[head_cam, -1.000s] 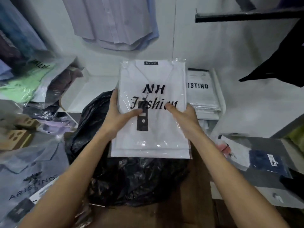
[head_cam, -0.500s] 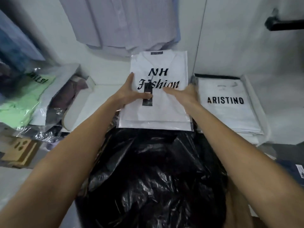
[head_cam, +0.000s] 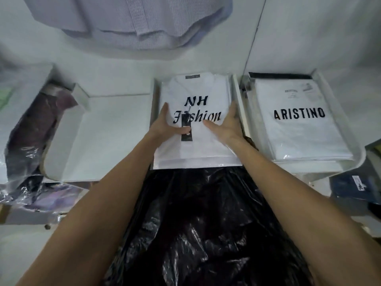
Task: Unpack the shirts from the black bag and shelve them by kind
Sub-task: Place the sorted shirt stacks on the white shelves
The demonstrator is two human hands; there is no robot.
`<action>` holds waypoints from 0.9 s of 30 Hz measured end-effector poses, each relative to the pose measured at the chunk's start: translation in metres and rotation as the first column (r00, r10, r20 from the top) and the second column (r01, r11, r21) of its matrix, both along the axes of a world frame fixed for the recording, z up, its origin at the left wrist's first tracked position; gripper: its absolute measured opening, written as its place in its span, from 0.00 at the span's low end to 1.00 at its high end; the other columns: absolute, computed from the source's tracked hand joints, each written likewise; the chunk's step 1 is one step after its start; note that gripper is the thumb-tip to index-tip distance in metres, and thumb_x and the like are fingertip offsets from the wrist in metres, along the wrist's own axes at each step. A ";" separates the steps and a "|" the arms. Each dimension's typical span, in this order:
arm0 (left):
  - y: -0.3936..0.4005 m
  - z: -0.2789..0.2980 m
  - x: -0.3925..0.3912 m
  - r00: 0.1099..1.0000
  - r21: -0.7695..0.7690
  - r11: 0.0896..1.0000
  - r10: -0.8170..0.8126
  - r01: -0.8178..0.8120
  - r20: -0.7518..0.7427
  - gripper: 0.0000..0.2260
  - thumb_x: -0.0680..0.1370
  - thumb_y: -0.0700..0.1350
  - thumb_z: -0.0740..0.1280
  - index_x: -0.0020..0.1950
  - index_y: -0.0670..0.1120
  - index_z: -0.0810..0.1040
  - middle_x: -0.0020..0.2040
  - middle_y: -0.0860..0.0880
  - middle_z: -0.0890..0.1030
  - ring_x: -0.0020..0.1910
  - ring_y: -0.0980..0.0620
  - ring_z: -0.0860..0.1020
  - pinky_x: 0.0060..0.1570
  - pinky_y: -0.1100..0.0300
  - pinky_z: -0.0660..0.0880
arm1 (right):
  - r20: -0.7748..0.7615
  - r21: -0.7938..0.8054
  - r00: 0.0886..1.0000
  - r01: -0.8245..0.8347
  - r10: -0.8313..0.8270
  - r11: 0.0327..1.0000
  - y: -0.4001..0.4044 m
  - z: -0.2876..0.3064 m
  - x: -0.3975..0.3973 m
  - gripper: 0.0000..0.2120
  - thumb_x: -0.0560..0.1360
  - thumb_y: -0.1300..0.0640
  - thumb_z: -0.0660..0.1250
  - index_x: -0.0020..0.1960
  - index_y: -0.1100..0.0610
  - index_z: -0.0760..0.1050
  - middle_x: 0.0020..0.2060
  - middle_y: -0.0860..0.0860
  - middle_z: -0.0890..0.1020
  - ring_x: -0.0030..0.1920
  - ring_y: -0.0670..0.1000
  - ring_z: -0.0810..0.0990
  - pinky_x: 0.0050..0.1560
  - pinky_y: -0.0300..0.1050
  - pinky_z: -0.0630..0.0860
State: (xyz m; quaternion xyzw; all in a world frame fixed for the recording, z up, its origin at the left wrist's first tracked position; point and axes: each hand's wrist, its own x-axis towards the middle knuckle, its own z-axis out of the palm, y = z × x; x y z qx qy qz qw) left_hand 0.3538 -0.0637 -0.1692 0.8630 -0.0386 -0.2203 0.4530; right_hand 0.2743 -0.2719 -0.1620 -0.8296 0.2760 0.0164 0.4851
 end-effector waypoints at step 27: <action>0.211 0.103 -0.395 0.798 0.041 0.846 0.485 -0.532 0.358 0.14 0.77 0.48 0.74 0.62 0.50 0.80 0.56 0.54 0.83 0.59 0.54 0.81 0.58 0.58 0.75 | 0.171 0.577 0.783 -0.572 0.598 0.583 0.231 0.045 -0.309 0.13 0.84 0.51 0.64 0.67 0.53 0.75 0.56 0.53 0.83 0.54 0.52 0.84 0.60 0.48 0.80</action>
